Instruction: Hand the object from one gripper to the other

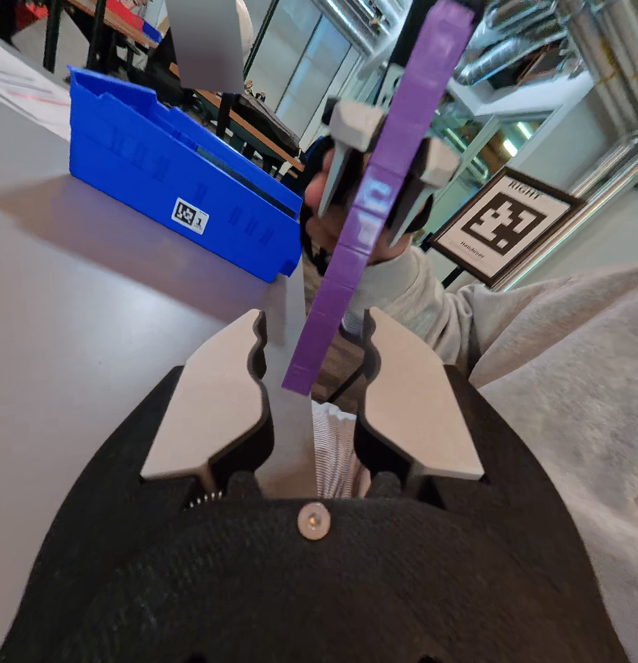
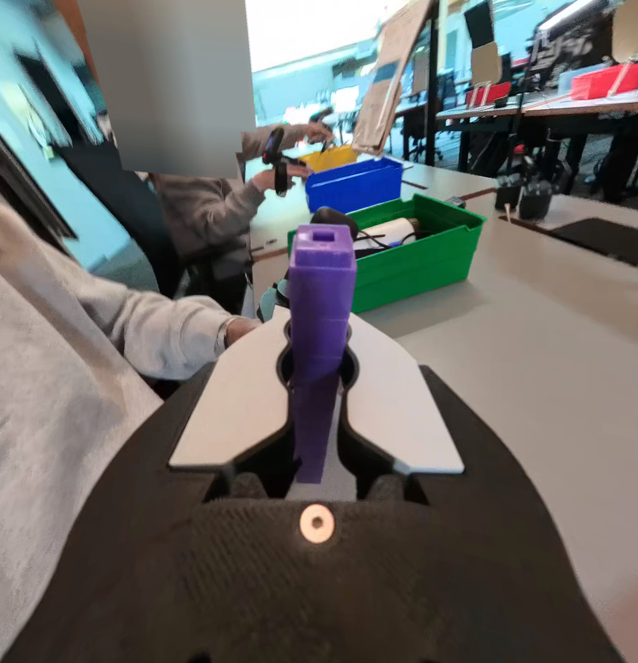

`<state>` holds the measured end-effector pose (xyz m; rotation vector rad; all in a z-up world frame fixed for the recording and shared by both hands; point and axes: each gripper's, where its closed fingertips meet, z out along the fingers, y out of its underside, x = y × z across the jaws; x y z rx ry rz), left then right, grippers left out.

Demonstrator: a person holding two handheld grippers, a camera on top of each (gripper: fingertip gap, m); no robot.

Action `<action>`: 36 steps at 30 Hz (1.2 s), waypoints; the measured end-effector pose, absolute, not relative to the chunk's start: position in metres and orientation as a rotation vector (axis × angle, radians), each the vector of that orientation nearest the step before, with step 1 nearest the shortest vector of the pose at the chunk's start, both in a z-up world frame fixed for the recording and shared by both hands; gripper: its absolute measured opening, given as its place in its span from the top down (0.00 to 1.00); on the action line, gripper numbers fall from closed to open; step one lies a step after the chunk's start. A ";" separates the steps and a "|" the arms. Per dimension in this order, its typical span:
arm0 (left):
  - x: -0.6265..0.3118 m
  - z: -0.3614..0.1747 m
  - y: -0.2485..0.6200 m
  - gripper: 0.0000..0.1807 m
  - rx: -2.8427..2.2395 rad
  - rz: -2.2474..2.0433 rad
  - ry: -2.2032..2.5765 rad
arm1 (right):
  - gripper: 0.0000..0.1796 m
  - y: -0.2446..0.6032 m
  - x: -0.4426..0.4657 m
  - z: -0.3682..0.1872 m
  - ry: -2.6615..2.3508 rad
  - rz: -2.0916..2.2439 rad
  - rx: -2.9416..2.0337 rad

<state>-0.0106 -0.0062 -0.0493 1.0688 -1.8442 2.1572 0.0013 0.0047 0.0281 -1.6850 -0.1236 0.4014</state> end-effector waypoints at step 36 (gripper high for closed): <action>-0.028 0.018 0.021 0.88 0.899 2.448 -2.233 | 0.68 0.023 -0.020 0.002 -0.221 0.313 -1.543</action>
